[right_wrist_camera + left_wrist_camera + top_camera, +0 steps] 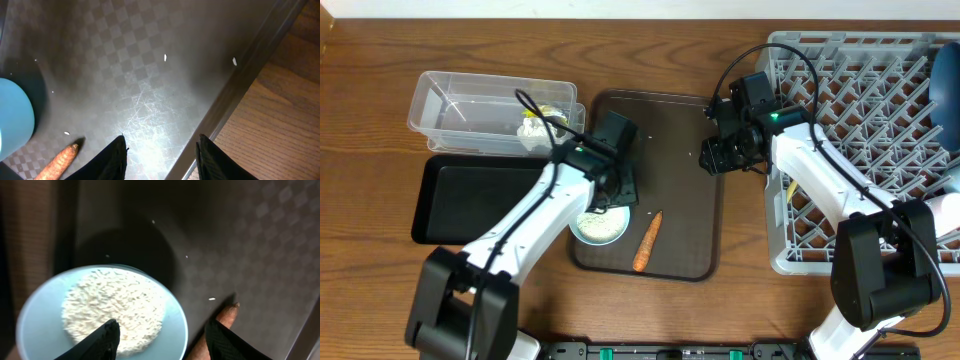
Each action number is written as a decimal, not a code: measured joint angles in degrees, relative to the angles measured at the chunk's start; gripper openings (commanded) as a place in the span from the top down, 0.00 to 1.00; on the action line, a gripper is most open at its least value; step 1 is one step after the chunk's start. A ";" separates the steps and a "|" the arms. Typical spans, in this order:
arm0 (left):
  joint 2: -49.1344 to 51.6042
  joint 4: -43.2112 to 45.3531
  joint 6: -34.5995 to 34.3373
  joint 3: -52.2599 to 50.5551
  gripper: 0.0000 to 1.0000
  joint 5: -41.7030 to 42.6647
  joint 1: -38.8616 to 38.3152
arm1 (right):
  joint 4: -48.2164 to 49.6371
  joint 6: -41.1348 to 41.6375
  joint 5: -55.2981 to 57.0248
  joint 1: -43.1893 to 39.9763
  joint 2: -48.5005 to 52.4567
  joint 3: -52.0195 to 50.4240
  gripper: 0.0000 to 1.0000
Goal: Sort waste into correct bins and load items into the dishwasher rack
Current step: 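Move left gripper from the bin to the light-blue rice bowl, then grasp the rice bowl rim with left gripper and carry it left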
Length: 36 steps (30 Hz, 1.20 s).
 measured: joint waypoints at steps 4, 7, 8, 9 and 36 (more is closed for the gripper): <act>2.01 0.92 -2.12 0.00 0.43 0.04 -1.29 | 0.00 0.00 0.00 0.00 0.00 0.02 0.56; 3.63 2.49 -3.67 0.00 0.44 0.20 -2.12 | -0.11 0.00 0.00 0.00 0.00 0.00 0.56; 4.22 2.99 -4.15 0.00 0.44 0.20 -2.40 | -0.20 0.00 0.00 0.00 0.00 0.00 0.56; 4.92 3.48 -4.48 0.00 0.44 0.22 -2.75 | -0.31 0.00 0.00 0.00 0.00 0.00 0.56; 10.88 5.16 -5.40 0.04 0.94 -4.50 -4.72 | -0.98 0.00 0.00 0.00 0.00 0.00 0.56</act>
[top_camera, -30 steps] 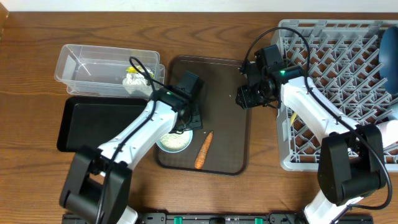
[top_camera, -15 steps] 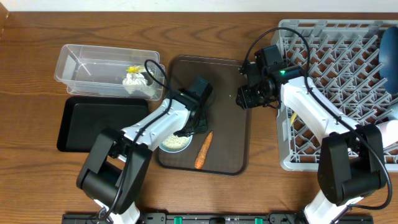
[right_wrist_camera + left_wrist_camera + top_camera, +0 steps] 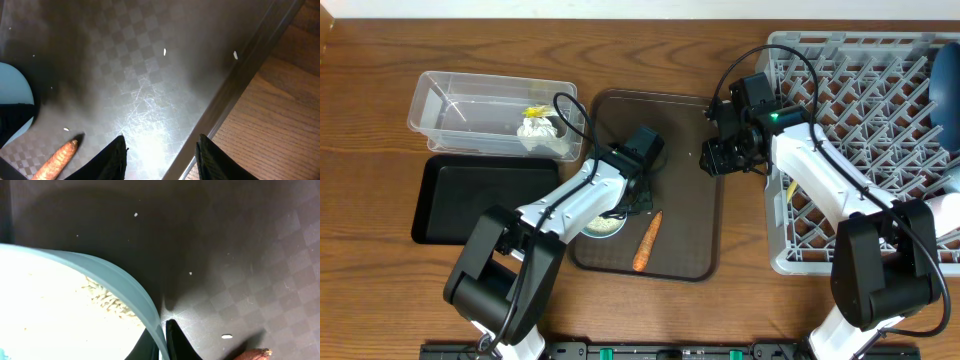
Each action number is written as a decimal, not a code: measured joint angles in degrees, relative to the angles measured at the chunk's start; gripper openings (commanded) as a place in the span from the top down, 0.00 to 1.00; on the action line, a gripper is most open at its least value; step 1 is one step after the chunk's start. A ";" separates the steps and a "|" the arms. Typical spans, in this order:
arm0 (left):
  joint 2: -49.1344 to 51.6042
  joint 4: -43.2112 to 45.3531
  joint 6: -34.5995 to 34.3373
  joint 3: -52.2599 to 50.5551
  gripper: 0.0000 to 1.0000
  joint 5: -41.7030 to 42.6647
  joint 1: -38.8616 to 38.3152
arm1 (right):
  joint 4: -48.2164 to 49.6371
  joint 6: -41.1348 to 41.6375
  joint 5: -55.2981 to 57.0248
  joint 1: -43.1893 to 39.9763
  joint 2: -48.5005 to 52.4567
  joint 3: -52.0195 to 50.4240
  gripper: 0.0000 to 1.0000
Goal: Sort waste into correct bins and load items into the dishwasher rack
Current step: 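Grasp the rice bowl rim with left gripper and carry it left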
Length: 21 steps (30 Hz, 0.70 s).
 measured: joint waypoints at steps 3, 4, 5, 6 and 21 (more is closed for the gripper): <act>-0.20 -0.48 1.11 0.09 0.94 -0.33 0.00 | 0.00 0.00 0.00 0.00 0.00 0.00 0.56; -0.26 -0.85 1.49 0.22 0.94 -0.50 0.00 | 0.00 0.00 0.00 0.00 0.00 0.00 0.56; -0.37 -1.20 1.77 0.42 0.94 -0.66 0.07 | 0.00 0.00 0.00 0.00 0.00 0.00 0.56; -0.48 -1.57 2.03 0.61 0.94 -0.70 0.11 | 0.00 0.00 0.00 0.00 0.00 0.00 0.56; -13.03 -4.52 6.25 1.22 0.94 -0.26 10.64 | 0.02 0.00 0.63 0.00 0.00 0.00 0.56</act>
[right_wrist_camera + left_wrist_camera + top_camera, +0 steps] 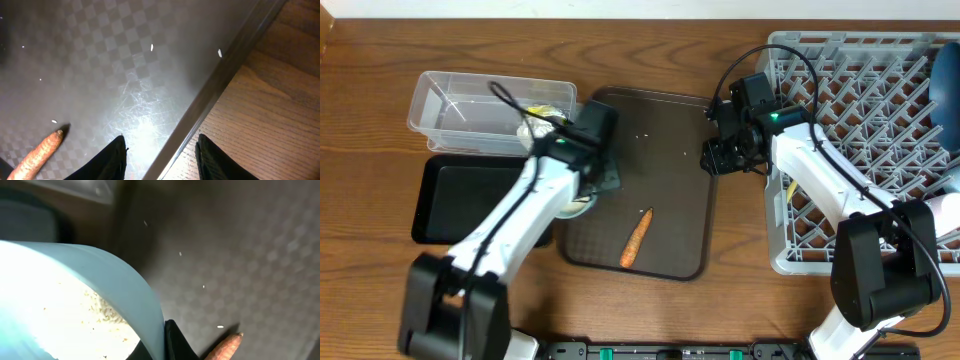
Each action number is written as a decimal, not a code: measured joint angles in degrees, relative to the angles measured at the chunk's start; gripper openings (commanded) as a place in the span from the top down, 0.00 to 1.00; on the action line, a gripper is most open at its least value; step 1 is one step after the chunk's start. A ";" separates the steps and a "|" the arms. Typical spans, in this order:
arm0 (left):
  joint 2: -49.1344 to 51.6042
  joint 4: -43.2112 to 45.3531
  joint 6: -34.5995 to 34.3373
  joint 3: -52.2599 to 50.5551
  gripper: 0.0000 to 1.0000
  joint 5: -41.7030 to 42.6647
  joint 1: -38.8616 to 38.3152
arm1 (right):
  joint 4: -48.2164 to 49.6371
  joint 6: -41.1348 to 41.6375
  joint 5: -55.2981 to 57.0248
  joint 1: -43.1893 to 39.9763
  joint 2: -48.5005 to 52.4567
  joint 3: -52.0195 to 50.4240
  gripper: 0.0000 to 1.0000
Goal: Sort waste into correct bins and load items into the dishwasher rack
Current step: 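Grasp the rice bowl rim with left gripper and carry it left, then tip the rice bowl with left gripper to pour rice onto black tray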
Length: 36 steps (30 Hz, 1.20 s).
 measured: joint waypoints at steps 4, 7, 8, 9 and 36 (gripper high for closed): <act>-3.26 -0.07 1.29 0.00 0.94 0.11 3.54 | -0.02 0.00 0.22 0.00 0.00 0.00 0.56; -4.42 0.00 1.49 0.00 0.94 1.38 7.17 | -0.04 0.00 0.24 0.00 0.00 0.00 0.56; -4.59 0.02 1.55 0.00 0.94 2.75 9.05 | -0.07 0.00 0.24 0.00 0.00 0.00 0.56; -4.68 0.02 1.84 0.00 0.94 4.26 10.91 | -0.17 0.00 0.24 0.00 0.00 0.00 0.56; -4.68 13.35 11.80 -16.50 0.94 64.04 58.66 | -0.68 0.02 0.42 0.00 0.00 0.00 0.58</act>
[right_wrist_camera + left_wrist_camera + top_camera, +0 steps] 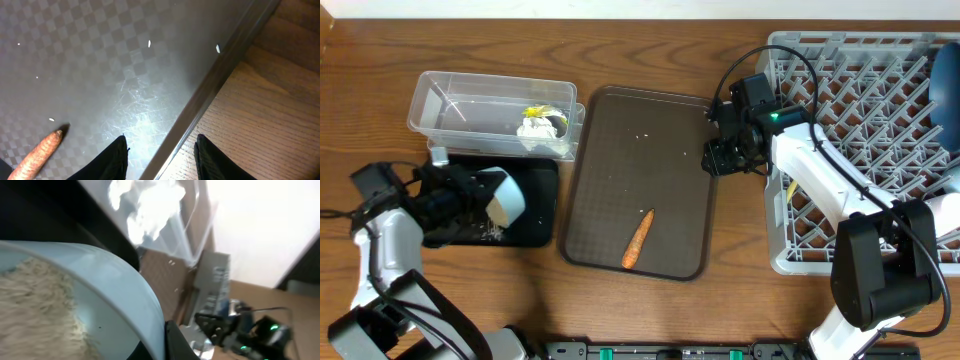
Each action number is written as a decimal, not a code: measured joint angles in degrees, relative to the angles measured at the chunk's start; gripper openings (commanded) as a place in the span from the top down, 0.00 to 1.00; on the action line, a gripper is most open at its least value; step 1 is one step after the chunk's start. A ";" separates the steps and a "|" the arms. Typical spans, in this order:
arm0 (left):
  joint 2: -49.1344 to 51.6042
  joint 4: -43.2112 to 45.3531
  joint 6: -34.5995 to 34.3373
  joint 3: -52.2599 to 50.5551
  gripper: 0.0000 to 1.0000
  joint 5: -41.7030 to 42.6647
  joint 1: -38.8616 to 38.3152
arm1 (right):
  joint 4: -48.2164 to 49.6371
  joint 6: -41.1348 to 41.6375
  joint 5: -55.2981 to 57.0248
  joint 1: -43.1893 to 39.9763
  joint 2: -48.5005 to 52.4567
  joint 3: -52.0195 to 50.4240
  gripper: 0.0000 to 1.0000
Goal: Sort waste into correct bins and load items into the dishwasher rack
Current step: 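Tip the rice bowl with left gripper to pour rice onto black tray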
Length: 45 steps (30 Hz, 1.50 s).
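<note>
A light blue bowl (506,197) of white rice (35,305) is held tipped on its side over the black bin (525,228) at the left. My left gripper (480,196) is shut on the bowl's rim (131,282), with one finger (172,340) showing outside the wall. A carrot (637,238) lies on the brown tray (650,130). My right gripper (718,158) hovers open over the tray's right edge (220,75), holding nothing, and the carrot (32,155) lies off to its left.
A clear bin (470,110) holding crumpled white and yellow waste (538,124) stands behind the black bin. The grey dishwasher rack (870,130) fills the right side, with blue items at its far right. A few rice grains dot the tray.
My left gripper, still shut on the bowl, has moved from the brown tray's left edge to over the black bin, and the bowl is now tipped sideways. The right arm has not moved.
My left gripper stood open over the rice bowl on the brown tray, beside the carrot. Then it was shut on the bowl's rim. Then the bowl was off the tray at its left edge, and now hangs tipped over the black bin. The right gripper stayed open throughout.
</note>
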 measured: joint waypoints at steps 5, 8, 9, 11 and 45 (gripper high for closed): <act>0.00 3.45 -10.71 0.00 0.94 0.44 1.25 | 0.00 -0.02 0.00 0.00 0.00 0.00 0.58; 0.00 5.01 -18.51 0.00 0.94 -1.49 1.25 | -0.04 -0.02 0.00 0.00 0.00 0.00 0.58; 0.00 5.75 -20.79 0.00 0.94 -2.01 1.25 | -0.09 -0.02 0.00 0.00 0.00 0.02 0.58; 0.00 8.15 -25.62 0.00 0.94 -2.82 1.25 | -0.22 -0.02 0.00 0.00 0.00 0.00 0.58; 0.00 33.22 -25.92 -5.51 0.94 10.78 1.25 | -0.39 -0.02 0.00 0.00 0.00 0.00 0.59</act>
